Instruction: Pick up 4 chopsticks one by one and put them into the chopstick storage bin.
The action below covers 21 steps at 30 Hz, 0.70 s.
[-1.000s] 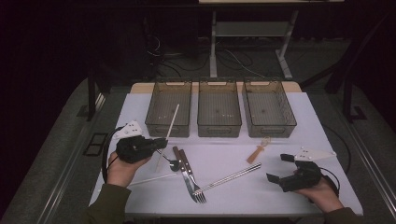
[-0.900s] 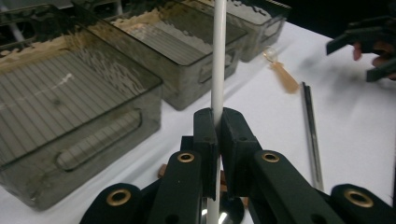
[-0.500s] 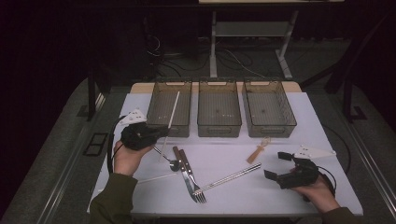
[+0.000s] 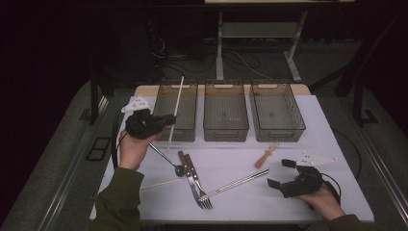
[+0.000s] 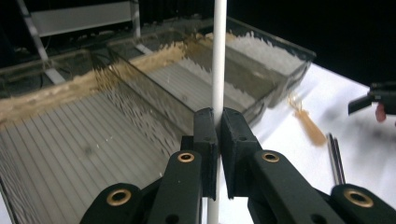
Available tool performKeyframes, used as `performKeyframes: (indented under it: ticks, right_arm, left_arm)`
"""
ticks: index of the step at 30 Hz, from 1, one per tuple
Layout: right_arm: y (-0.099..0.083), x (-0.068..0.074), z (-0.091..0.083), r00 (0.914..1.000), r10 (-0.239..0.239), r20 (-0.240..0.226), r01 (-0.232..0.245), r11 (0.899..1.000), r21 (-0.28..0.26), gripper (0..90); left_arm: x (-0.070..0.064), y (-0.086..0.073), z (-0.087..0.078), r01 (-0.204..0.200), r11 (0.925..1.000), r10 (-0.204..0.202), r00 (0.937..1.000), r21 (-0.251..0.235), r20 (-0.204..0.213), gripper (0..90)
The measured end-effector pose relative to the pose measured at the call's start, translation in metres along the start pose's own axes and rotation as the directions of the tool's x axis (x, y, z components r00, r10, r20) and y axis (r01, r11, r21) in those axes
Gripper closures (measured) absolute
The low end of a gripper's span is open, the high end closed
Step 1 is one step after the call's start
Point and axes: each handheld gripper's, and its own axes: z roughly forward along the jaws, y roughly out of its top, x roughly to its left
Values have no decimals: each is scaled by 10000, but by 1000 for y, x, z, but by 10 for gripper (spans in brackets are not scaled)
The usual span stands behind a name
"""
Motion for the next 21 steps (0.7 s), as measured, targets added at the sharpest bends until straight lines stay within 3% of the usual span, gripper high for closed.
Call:
performKeyframes:
  ticks: [4, 11, 18, 21]
  right_arm:
    - [0, -1, -1, 10000, 34, 61, -34, 10000, -15, 5]
    - [0, -1, -2, 10000, 49, 49, -49, 10000, -58, 5]
    - [0, -2, -3, 9999, 127, 38, -126, 9999, -118, 5]
    - [0, -2, -4, 9999, 124, 13, -123, 9998, -148, 5]
  left_arm:
    - [7, 13, 2, -37, 9998, 35, 10000, -209, -79, 848]
    - [25, 36, 11, -282, 9992, 260, 9972, -300, -706, 848]
    - [49, 47, 30, -41, 9992, -12, 9913, -401, -1315, 849]
    - [58, 49, 37, -13, 9998, -22, 9869, -216, -1614, 850]
